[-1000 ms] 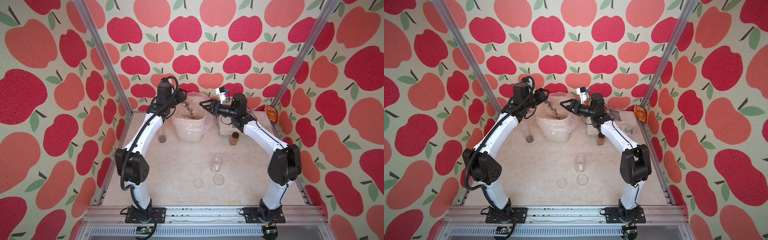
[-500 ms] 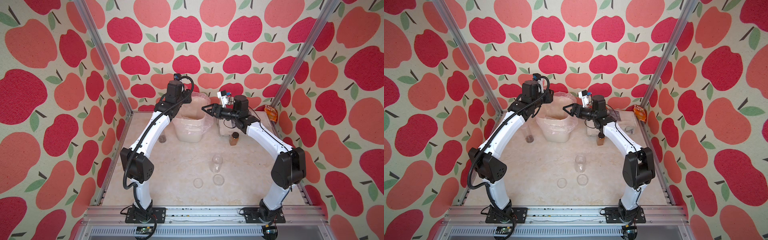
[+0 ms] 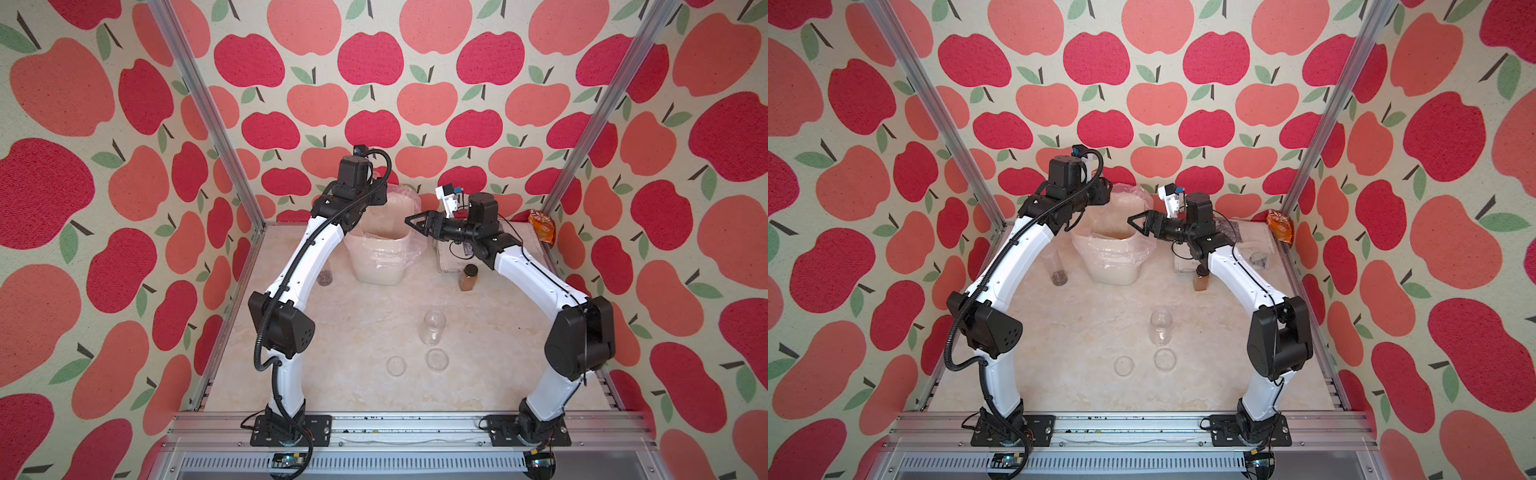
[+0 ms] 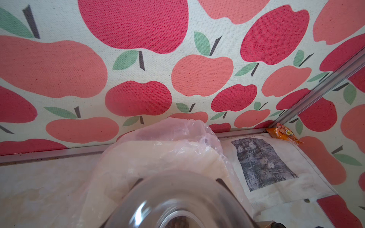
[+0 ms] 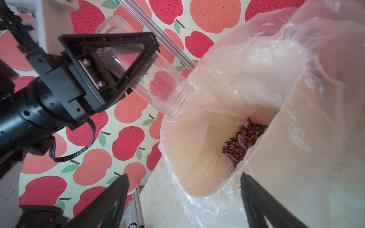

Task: Empty the moldy dried flower tea in the jars
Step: Pour the moldy dried flower tea into the trash bin.

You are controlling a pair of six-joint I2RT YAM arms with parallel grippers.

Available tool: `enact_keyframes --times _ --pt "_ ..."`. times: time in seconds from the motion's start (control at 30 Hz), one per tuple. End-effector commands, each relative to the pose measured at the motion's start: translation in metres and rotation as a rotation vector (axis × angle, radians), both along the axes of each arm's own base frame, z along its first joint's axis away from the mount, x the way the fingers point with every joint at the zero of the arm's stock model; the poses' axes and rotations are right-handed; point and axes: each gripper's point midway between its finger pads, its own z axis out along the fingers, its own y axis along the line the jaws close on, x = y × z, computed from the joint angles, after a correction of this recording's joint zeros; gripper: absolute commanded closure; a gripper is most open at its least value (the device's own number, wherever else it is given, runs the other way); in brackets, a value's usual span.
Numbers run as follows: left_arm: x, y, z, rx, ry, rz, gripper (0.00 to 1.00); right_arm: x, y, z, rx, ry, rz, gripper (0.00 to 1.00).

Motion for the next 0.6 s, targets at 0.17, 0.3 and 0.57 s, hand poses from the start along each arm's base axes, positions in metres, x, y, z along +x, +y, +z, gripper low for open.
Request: enact_keyframes --times 0.17,0.3,0.57 --pt "-0.004 -0.009 0.013 0.048 -0.041 -0.020 1.00 -0.007 -0.010 0.012 -0.007 -0.049 -0.013 0.07" --pt "-0.005 -0.012 0.011 0.057 -0.039 -0.025 1.00 -0.007 -0.012 0.012 -0.008 -0.048 -0.013 0.07" --pt "-0.001 0.002 0.014 -0.068 0.003 -0.008 1.00 -0.008 -0.015 0.011 -0.010 -0.049 -0.015 0.07"
